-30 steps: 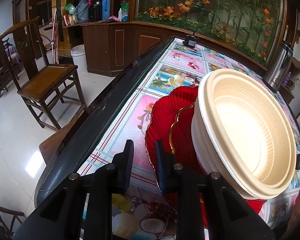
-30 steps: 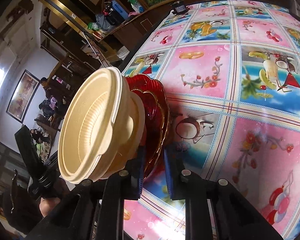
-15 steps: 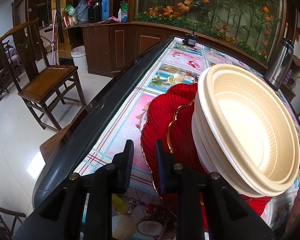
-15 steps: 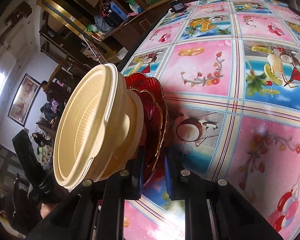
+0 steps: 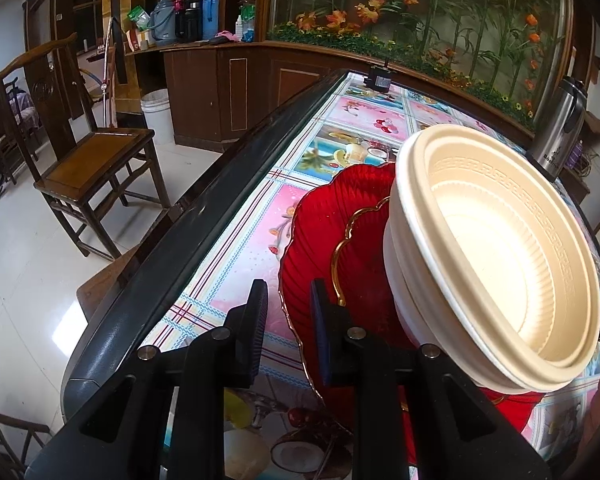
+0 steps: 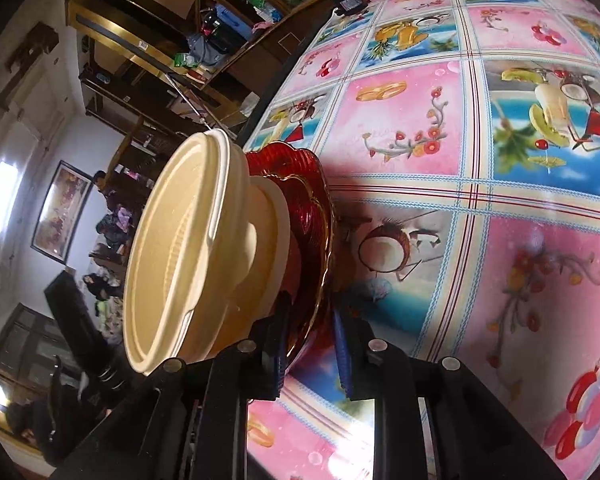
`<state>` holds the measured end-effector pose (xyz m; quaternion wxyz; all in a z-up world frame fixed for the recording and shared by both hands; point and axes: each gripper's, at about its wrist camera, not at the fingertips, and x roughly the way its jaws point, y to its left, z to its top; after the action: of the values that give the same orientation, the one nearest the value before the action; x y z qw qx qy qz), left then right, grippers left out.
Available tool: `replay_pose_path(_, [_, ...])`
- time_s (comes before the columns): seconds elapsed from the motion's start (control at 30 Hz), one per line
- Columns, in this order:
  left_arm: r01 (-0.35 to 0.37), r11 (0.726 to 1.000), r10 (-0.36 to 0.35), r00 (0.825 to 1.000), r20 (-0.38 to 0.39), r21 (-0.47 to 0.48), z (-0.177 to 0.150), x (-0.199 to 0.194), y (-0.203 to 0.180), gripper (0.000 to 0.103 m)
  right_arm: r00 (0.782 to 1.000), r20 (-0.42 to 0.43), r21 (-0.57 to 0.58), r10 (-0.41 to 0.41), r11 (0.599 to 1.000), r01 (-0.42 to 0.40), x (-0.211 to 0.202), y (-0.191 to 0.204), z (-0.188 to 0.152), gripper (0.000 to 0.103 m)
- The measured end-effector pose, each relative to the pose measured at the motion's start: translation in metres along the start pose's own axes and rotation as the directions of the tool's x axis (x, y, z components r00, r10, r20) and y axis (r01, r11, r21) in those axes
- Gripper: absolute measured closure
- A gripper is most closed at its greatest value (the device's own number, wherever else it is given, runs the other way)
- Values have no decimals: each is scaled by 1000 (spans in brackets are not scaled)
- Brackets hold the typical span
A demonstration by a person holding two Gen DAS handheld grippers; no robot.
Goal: Organize plates and bowls
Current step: 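Lower the beige bowl into the stacked bowls and open the left tool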
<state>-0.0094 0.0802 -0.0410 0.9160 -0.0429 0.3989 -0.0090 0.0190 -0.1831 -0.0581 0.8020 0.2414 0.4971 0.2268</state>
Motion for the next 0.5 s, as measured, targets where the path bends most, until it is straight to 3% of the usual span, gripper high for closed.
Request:
replay_pose_path(0.13, [0,1000,0,1000,0,1,0,0,-1,84,1000,24,32,2,999,-3,-11,-6,0,81])
replay_pose_path(0.3, [1,1000,-1,1000,-3,-1,-1,0,-1,84,1000,20,39,9,999,-10,-16,-8,1,71])
replay_pose_path(0.43, [3,1000,-3,1000,-3,-4,-1,0,-1,84,1000,26,40,1,999,-2,-11,-9,1,71])
replay_pose_path(0.5, [2,1000,-2,1000,-3,-3,-1,0,-2,84,1000,18,37,-7,999,6,-6,-9,1,80])
